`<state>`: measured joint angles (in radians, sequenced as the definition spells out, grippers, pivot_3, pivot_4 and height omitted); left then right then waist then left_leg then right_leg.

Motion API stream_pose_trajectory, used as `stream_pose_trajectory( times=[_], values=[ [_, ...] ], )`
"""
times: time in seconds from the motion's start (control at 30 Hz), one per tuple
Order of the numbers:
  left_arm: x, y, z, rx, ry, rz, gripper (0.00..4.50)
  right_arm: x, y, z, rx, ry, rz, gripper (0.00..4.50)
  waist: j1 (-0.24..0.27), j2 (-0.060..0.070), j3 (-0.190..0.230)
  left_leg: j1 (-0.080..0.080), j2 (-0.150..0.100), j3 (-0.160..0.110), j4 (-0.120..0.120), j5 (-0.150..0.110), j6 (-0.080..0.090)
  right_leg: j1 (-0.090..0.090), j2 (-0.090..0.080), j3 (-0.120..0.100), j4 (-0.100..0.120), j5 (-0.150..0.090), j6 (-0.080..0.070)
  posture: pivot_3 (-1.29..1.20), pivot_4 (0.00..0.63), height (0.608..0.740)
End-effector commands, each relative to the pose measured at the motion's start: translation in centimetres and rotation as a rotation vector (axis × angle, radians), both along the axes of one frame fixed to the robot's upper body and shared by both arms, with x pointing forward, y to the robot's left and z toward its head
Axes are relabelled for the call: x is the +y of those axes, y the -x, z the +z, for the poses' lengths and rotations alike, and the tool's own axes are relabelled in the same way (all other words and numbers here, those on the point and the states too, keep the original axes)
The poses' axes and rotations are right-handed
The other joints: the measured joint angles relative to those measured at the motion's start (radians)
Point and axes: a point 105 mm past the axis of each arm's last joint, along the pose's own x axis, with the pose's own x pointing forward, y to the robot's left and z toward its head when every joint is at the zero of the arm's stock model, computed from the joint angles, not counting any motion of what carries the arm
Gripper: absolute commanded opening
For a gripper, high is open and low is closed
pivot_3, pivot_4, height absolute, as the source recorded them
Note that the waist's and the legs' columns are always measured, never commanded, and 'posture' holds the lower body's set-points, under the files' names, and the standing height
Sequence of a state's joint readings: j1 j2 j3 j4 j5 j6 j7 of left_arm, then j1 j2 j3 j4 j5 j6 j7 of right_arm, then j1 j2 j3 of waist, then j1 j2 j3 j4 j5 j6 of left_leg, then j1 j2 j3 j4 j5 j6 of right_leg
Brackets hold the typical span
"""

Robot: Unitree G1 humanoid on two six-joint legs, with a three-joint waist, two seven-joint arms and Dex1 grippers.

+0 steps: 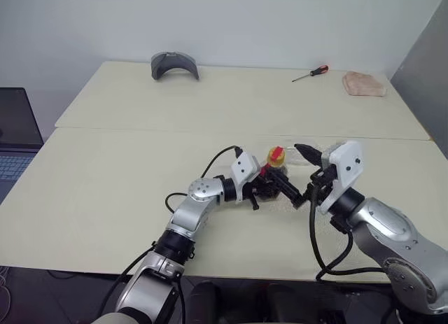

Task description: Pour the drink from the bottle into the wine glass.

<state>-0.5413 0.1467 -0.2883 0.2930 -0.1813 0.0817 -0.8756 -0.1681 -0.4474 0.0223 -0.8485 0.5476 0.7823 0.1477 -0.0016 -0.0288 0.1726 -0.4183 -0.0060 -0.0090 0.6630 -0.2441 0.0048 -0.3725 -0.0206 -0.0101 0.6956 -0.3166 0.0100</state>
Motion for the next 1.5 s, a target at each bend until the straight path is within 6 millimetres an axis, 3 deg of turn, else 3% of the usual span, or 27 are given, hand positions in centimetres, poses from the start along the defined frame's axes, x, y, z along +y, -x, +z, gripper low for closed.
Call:
stream_pose_trajectory(
  times=[0.03, 0.27, 0.3, 0.37, 0.63, 0.8, 0.97, 1.23, 1.5],
  values=[
    [-0.3, -0.2, 1.7, -0.064, 0.04, -0.003, 0.92, -0.3, -0.4, 0.8, -0.07, -0.01, -0.035, 4.5, 0.0, 0.0, 0.0, 0.0, 0.0, 0.0, 0.0, 0.0, 0.0, 0.0, 0.0, 0.0, 0.0, 0.0, 0.0, 0.0, 0.15, 0.74],
    [-0.2, -0.2, 1.6, -0.065, 0.036, -0.002, 0.92, 0.4, -0.8, 0.6, -0.089, -0.015, -0.019, 4.5, 0.0, 0.0, 0.0, 0.0, 0.0, 0.0, 0.0, 0.0, 0.0, 0.0, 0.0, 0.0, 0.001, 0.0, 0.0, 0.0, 0.15, 0.74],
    [-0.2, -0.2, 1.6, -0.066, 0.036, -0.003, 0.92, 0.6, -0.8, 0.6, -0.09, -0.013, -0.016, 4.32, 0.0, 0.0, 0.0, 0.0, 0.0, 0.0, 0.0, 0.0, 0.0, 0.0, 0.0, 0.0, 0.001, 0.0, 0.0, 0.0, 0.15, 0.74],
    [-0.2, -0.2, 1.6, -0.067, 0.037, -0.003, 0.92, 0.7, -0.8, 0.5, -0.088, -0.011, -0.012, 3.92, 0.0, 0.0, 0.0, 0.0, 0.0, 0.0, 0.0, 0.0, 0.0, 0.0, 0.0, 0.0, 0.001, 0.0, 0.0, 0.0, 0.15, 0.74],
    [-0.1, -0.1, 1.7, -0.073, 0.034, -0.005, 0.9, 0.8, -0.8, 1.0, -0.092, -0.022, -0.002, 1.21, 0.0, 0.0, 0.0, 0.0, 0.0, 0.0, 0.0, 0.0, 0.0, 0.0, 0.0, 0.0, 0.0, 0.0, 0.0, 0.0, 0.15, 0.74],
    [-0.1, 0.0, 1.8, -0.074, 0.034, -0.007, 0.9, 0.8, -0.9, 1.3, -0.086, -0.028, 0.024, 1.2, 0.0, 0.0, 0.0, 0.0, 0.0, 0.0, 0.0, 0.0, 0.0, 0.0, 0.0, 0.0, 0.0, 0.0, 0.0, 0.0, 0.15, 0.74],
    [-0.3, 0.9, 2.0, -0.08, 0.031, -0.061, 0.9, 0.6, -1.0, 1.1, -0.038, -0.026, 0.261, 1.2, 0.0, 0.0, 0.0, 0.0, 0.0, 0.0, 0.0, 0.0, 0.0, 0.0, 0.0, 0.0, 0.0, 0.0, 0.0, 0.0, 0.15, 0.74],
    [-0.8, 3.3, 2.1, -0.085, 0.005, -0.19, 0.9, -1.7, -4.2, -0.9, 0.103, 0.192, 0.495, 1.2, -0.003, 0.001, 0.001, 0.001, 0.0, 0.0, 0.0, 0.0, 0.0, 0.0, 0.0, 0.0, 0.0, 0.0, 0.0, 0.0, 0.15, 0.74],
    [-0.8, 3.0, 1.8, -0.087, -0.005, -0.161, 0.79, -2.1, -6.4, -0.8, 0.083, 0.307, 0.546, 1.2, -0.001, 0.002, 0.001, 0.0, 0.0, 0.0, 0.0, 0.0, 0.0, 0.0, 0.0, 0.0, 0.0, 0.0, 0.0, 0.0, 0.15, 0.74]
  ],
)
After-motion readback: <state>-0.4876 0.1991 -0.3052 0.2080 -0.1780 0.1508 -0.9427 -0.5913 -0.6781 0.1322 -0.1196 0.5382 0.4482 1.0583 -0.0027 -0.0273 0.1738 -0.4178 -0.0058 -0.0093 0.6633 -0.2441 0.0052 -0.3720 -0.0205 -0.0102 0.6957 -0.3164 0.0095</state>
